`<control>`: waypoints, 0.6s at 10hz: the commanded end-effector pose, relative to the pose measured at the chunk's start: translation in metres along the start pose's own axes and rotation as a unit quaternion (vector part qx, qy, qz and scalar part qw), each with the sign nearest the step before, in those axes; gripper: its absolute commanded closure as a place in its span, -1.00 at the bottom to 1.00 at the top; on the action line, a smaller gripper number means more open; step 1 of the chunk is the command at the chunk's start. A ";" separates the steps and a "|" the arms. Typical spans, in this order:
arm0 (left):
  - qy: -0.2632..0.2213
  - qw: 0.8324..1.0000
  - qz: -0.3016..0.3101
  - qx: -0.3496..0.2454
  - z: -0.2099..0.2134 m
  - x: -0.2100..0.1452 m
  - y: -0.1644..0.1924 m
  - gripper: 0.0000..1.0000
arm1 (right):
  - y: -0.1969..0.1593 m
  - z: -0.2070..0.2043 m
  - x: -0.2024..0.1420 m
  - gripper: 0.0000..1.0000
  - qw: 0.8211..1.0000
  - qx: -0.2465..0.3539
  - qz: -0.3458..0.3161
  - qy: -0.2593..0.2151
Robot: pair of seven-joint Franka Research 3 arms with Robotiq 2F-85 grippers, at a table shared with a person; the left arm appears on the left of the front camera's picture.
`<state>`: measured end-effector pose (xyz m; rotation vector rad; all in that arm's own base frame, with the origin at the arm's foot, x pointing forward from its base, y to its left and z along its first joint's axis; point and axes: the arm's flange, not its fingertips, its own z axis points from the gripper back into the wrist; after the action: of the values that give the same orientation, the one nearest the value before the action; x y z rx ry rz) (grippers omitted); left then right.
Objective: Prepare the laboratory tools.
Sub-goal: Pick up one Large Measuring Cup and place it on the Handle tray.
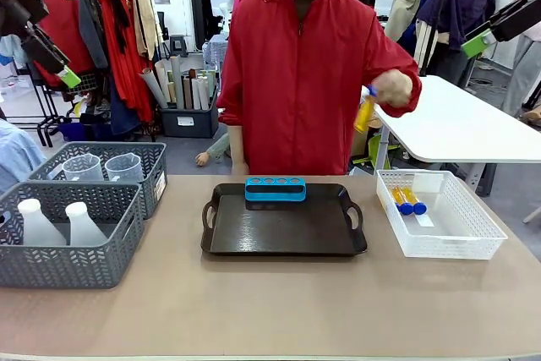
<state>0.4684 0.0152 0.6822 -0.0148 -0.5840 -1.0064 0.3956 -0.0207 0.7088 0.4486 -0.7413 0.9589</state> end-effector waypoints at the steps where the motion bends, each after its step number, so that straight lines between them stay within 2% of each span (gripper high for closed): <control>1: 0.044 0.997 0.053 0.036 -0.014 0.009 0.020 -1.00 | 0.002 0.001 0.001 -1.00 1.000 0.002 0.003 -0.004; 3: 0.055 0.994 0.082 0.040 -0.020 0.000 0.025 -1.00 | 0.002 0.001 0.001 -1.00 1.000 0.002 0.003 -0.004; 6: 0.048 0.996 0.063 0.037 -0.026 -0.001 0.028 -1.00 | 0.002 0.001 0.001 -1.00 1.000 0.002 0.003 -0.004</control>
<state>0.5054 0.0235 0.6619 0.0536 -0.5166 -0.8458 0.3955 -0.0207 0.7089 0.4483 -0.7414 0.9588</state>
